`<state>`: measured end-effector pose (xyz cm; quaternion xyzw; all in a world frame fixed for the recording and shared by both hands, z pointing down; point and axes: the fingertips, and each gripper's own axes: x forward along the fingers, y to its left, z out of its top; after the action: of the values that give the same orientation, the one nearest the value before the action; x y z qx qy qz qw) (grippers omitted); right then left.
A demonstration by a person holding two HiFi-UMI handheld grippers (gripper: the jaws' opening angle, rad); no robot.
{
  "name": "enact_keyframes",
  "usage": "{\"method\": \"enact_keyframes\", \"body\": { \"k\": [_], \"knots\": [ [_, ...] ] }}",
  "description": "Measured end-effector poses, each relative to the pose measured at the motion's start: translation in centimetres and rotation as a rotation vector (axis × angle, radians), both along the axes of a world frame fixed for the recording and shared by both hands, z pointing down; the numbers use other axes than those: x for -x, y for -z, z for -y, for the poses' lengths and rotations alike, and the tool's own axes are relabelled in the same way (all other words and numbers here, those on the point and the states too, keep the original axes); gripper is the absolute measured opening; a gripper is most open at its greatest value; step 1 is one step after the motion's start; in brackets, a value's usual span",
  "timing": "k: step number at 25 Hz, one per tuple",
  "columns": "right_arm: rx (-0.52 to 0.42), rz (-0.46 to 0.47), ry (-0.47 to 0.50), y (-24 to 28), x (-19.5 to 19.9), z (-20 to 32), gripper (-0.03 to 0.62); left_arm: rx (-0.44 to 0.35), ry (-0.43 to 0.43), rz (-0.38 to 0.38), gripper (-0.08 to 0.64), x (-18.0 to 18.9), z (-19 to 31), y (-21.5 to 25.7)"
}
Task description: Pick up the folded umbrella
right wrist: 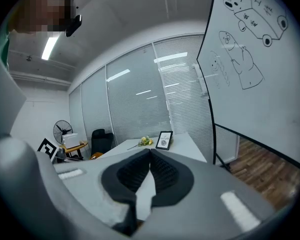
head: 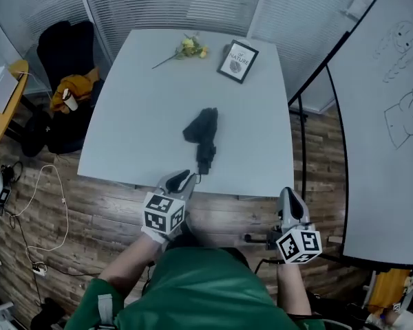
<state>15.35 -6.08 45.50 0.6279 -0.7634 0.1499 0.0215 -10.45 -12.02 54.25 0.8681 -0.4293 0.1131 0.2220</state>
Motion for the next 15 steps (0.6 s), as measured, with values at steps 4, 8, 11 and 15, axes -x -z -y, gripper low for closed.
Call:
{"method": "enact_keyframes", "body": {
  "k": [4, 8, 11, 15],
  "knots": [
    [0.014, 0.016, 0.018, -0.7, 1.9, 3.4, 0.003, 0.053, 0.024, 0.04, 0.094, 1.1, 4.0, -2.1],
    [0.036, 0.027, 0.053, -1.8, 1.7, 6.9, 0.003, 0.094, 0.056, 0.11, 0.174, 0.3, 7.6, -4.1],
    [0.04, 0.046, 0.09, -2.3, 0.8, 9.8, 0.003, 0.133, 0.091, 0.164, 0.193, -0.6, 9.9, -5.6],
    [0.027, 0.07, 0.168, -2.1, -1.1, 14.3, 0.003, 0.195, 0.158, 0.218, 0.226, -2.1, 12.7, -7.7]
  ]
}}
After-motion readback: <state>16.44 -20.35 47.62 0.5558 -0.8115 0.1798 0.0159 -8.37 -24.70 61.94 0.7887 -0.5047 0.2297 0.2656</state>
